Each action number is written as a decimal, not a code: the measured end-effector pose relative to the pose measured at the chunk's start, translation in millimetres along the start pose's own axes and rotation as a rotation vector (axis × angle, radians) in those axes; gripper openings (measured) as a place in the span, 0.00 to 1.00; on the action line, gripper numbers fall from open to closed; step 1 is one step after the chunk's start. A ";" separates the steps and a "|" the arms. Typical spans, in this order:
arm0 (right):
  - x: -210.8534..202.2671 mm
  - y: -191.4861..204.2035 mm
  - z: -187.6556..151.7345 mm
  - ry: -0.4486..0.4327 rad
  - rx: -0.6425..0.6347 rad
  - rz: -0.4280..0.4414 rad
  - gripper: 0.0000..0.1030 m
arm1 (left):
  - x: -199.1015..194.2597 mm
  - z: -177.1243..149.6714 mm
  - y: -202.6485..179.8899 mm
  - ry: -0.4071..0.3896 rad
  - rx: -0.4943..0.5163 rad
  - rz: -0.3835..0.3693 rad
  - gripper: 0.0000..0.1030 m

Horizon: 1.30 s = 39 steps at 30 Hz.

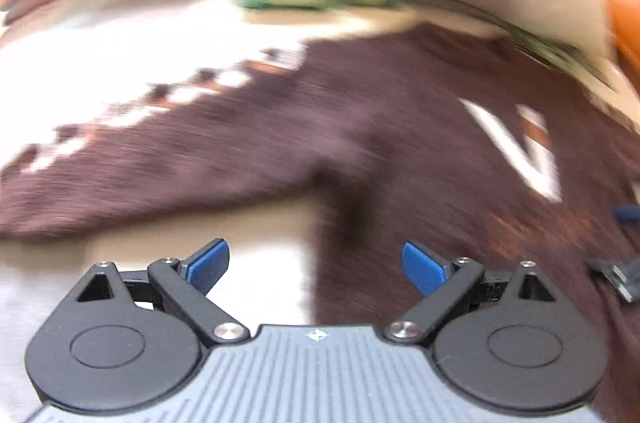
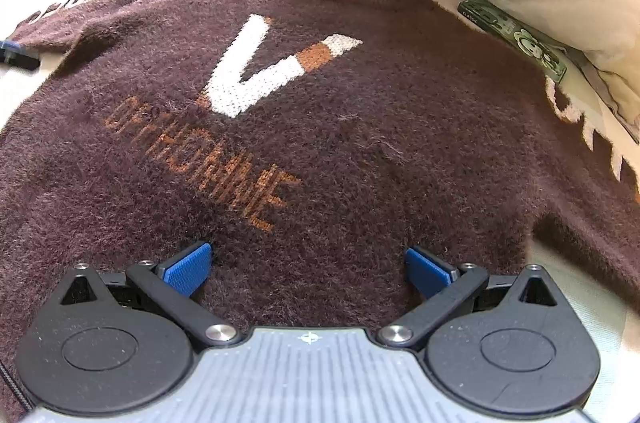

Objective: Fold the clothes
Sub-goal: 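Move the left gripper to the sleeve with white lettering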

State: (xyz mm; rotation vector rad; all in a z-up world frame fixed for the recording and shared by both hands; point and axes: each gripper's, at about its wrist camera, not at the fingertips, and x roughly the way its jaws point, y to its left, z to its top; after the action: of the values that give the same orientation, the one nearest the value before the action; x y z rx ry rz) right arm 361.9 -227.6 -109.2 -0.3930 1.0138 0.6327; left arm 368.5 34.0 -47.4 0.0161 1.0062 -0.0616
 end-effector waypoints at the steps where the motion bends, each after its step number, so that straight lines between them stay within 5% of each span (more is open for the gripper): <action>1: 0.1 -0.1 0.4 0.003 0.000 0.000 1.00 | 0.9 5.9 10.5 -0.012 -0.045 0.026 0.90; 4: 0.6 0.0 0.5 0.005 -0.002 0.001 1.00 | 2.3 22.5 38.3 -0.057 -0.146 0.088 0.90; 8: 0.1 0.3 -1.5 -0.004 -0.004 -0.001 1.00 | 14.8 42.1 62.8 -0.107 -0.158 0.120 0.90; 14: 0.1 4.2 -0.4 0.002 -0.002 -0.022 1.00 | 64.0 40.0 88.2 0.013 -0.180 0.063 0.90; 23: -0.1 10.0 31.3 0.196 0.101 -0.110 1.00 | 40.5 19.8 119.5 0.029 -0.051 0.015 0.91; 26: -10.0 15.3 45.6 0.164 0.154 -0.174 1.00 | 38.3 37.2 138.8 -0.011 -0.032 0.025 0.91; 30: -12.0 29.4 68.1 0.131 0.206 -0.198 1.00 | 68.4 51.9 178.0 0.015 -0.161 0.044 0.91; 39: -4.2 78.5 113.2 0.095 0.196 -0.118 1.00 | 63.9 17.6 210.0 0.029 -0.209 0.076 0.91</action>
State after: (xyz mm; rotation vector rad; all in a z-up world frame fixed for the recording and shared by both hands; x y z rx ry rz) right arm 383.6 -104.1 -52.1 -0.3105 1.1237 0.4072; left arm 429.9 240.0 -95.1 -0.1362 1.0356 0.1134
